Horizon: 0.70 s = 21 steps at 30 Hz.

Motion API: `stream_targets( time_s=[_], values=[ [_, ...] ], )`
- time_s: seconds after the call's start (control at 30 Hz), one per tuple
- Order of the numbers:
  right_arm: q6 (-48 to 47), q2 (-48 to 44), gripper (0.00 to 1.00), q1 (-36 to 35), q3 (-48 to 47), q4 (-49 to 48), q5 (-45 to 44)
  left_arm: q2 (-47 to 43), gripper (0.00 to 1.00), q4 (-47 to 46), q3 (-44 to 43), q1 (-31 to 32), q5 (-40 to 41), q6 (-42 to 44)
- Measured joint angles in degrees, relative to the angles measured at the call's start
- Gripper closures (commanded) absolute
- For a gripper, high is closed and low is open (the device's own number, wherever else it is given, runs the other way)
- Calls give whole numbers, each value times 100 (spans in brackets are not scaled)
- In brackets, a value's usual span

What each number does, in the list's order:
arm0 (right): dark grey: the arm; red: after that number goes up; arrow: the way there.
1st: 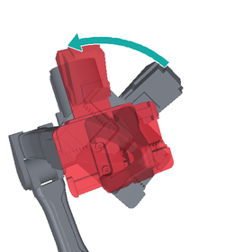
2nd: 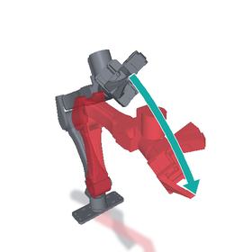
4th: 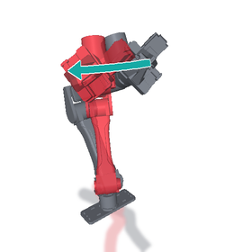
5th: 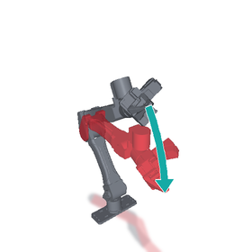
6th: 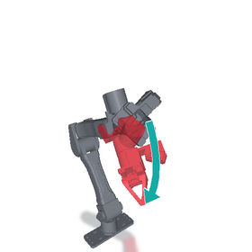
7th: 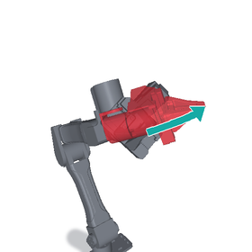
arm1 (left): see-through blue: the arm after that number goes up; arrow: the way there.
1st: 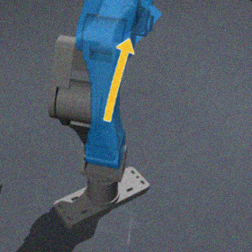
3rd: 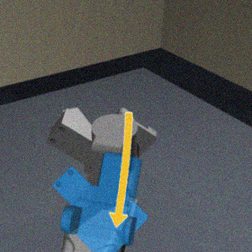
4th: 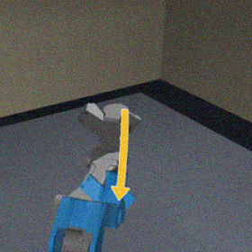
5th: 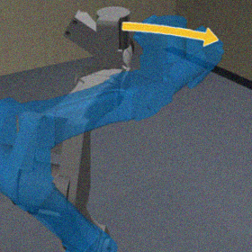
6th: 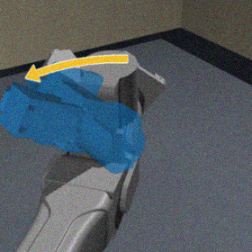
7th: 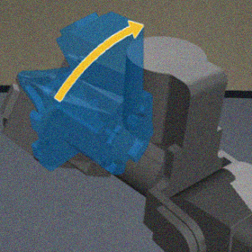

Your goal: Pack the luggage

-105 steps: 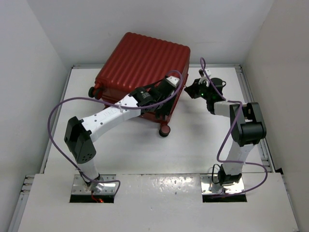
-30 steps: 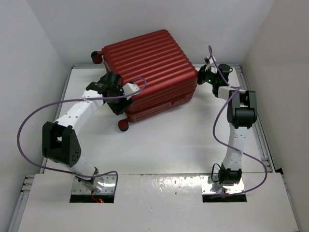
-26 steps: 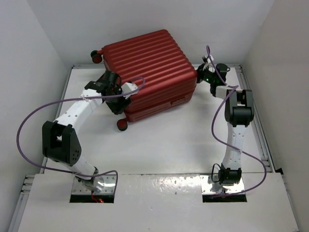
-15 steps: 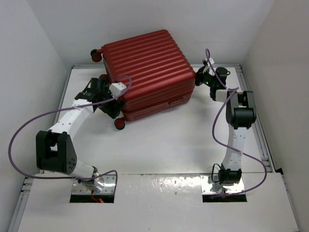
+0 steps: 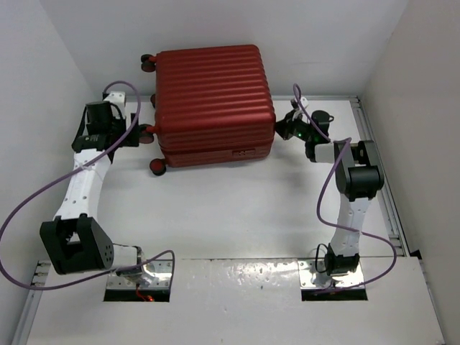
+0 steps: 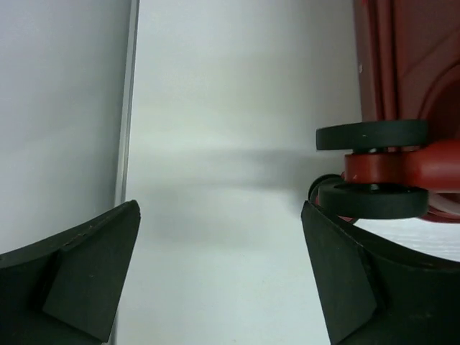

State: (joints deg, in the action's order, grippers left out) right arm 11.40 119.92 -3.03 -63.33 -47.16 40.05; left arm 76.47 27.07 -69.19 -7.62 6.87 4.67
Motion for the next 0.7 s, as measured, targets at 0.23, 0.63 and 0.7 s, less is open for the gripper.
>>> stream_targets(
  time_s=[0.23, 0.63, 0.7],
  values=[
    [66, -2, 100, -109, 4, -39, -197, -374, 3, 118, 188, -98, -1307, 848],
    [203, -2, 100, -299, 11, -61, -363, -511, 21, 199, 382, 979, -1178, 575],
    [234, 0, 100, -361, 11, -61, -363, -350, 21, 127, 382, 1115, -857, 439]
  ],
)
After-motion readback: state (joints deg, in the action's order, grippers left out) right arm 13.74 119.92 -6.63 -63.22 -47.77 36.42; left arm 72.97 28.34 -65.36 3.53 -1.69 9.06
